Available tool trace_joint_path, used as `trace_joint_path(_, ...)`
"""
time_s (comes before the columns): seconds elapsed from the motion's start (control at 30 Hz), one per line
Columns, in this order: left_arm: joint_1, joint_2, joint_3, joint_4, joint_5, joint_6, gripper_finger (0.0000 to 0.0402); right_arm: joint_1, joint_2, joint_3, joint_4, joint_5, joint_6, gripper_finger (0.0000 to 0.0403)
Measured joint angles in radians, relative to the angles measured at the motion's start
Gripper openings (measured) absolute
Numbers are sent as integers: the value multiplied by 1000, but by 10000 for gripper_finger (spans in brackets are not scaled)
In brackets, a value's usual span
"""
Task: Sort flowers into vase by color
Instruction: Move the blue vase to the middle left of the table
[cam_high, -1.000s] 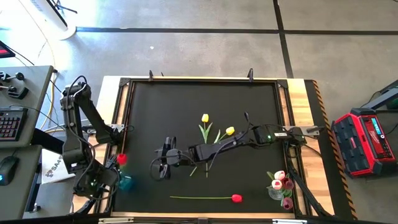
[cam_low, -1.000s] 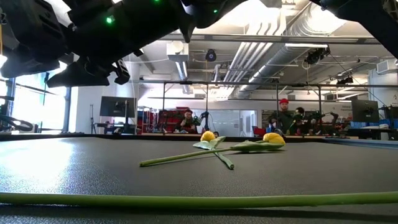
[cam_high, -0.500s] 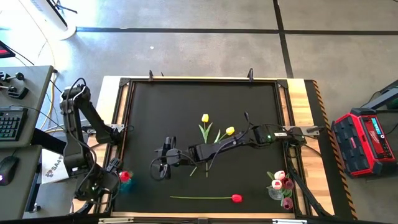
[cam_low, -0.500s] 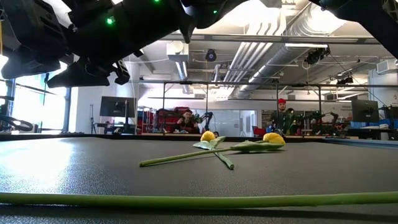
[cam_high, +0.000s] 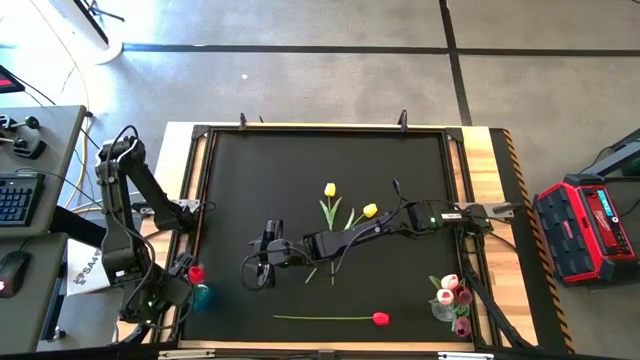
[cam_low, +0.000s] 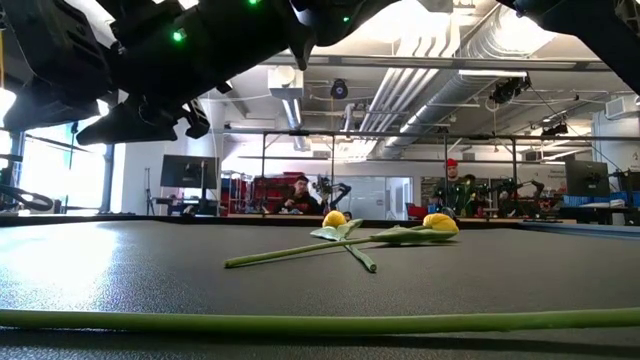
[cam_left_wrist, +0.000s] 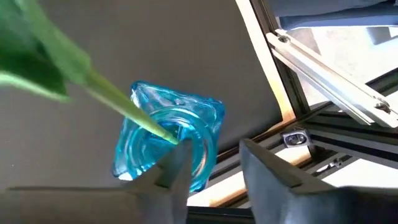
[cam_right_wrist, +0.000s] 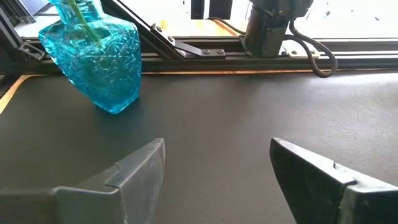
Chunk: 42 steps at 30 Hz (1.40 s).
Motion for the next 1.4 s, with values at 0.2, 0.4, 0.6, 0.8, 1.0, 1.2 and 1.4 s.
trace_joint_path(0.2,1,1,-1,-2,5,-6,55,0,0,0,-3,-1,0,277)
trace_joint_path(0.4,33,3,-2,-2,23,-57,37,0,0,0,-7,-14,0,277)
trace_joint_path(0.6,81,9,-2,15,-10,-212,36,2,0,0,-24,-27,1,277)
trace_joint_path(0.8,95,8,-2,7,1,-272,34,4,0,0,-29,-28,16,277)
trace_joint_path(1.0,94,7,-2,2,-13,-296,7,7,0,0,-33,-28,16,277)
trace_joint_path(1.2,94,6,-2,-4,-55,-318,3,9,0,0,-34,-28,23,277)
trace_joint_path(1.4,95,2,-4,-17,-123,-317,1,9,0,0,-37,-28,16,276)
